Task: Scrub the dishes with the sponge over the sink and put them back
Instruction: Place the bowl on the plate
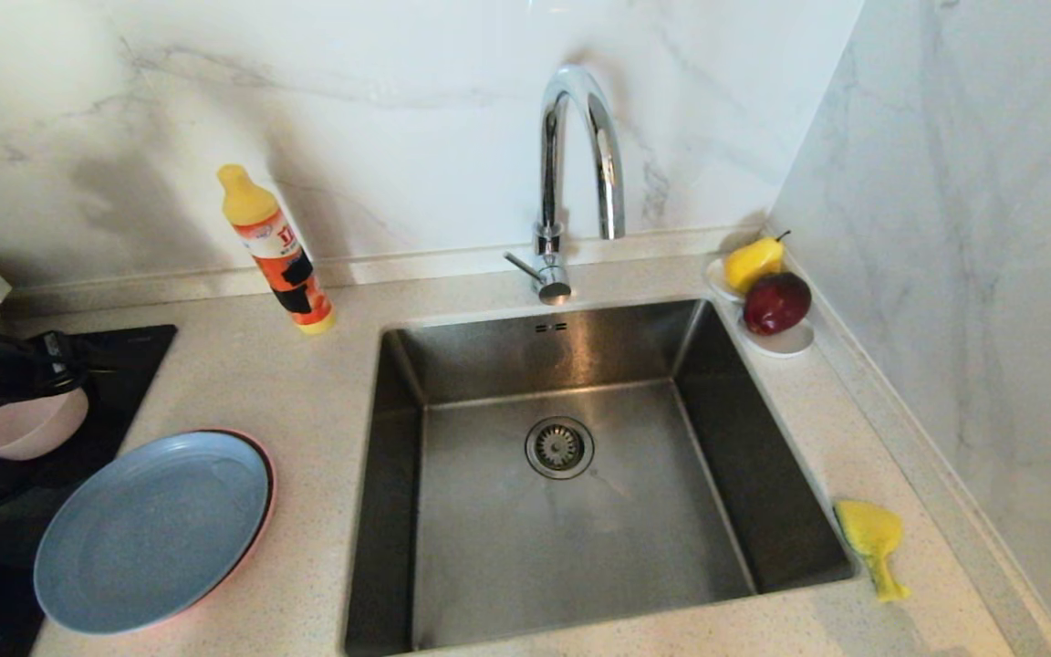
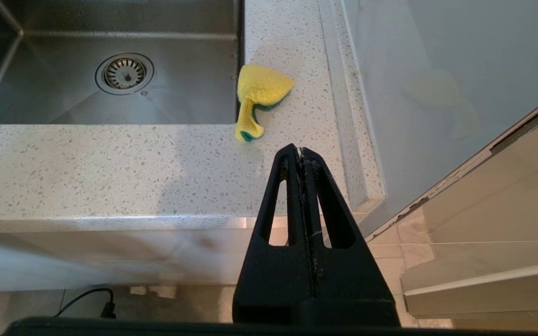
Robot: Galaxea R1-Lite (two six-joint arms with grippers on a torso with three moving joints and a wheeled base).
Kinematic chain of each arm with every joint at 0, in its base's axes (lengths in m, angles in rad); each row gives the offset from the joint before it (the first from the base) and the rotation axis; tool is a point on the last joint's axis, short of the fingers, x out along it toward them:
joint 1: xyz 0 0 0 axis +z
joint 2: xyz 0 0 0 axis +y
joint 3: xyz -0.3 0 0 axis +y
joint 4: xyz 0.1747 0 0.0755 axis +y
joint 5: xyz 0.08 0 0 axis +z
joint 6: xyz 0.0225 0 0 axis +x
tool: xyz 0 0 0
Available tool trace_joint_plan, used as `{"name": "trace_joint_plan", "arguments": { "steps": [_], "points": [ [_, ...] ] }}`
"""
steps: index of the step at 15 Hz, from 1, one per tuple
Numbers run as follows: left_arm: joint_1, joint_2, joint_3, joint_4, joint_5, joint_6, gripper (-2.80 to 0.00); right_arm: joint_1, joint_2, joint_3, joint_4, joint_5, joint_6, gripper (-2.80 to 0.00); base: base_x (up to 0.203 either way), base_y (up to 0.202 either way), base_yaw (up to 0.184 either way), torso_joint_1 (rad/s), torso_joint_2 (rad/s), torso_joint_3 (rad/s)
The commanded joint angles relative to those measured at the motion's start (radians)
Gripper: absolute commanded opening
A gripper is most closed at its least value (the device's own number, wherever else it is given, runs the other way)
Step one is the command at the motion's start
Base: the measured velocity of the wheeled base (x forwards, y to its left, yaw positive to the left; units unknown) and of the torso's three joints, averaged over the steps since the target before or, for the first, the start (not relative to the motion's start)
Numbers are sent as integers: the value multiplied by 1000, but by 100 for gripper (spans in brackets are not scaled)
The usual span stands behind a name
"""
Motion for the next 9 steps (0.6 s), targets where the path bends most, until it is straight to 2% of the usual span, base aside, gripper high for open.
{"name": "trace_joint_plan", "arguments": {
  "steps": [1,7,8,9],
  "points": [
    [1,60,-39,-9,-5,2,0,0,-2,0,0,0,0,-280,0,0,0,0,0,0],
    [1,89,-56,-10,-7,14,0,0,-2,0,0,0,0,-280,0,0,0,0,0,0],
    [1,89,-55,-9,-7,13,-104,0,-2,0,0,0,0,-280,0,0,0,0,0,0],
    [1,94,-55,-8,-7,12,-280,0,-2,0,0,0,0,-280,0,0,0,0,0,0]
  ]
}}
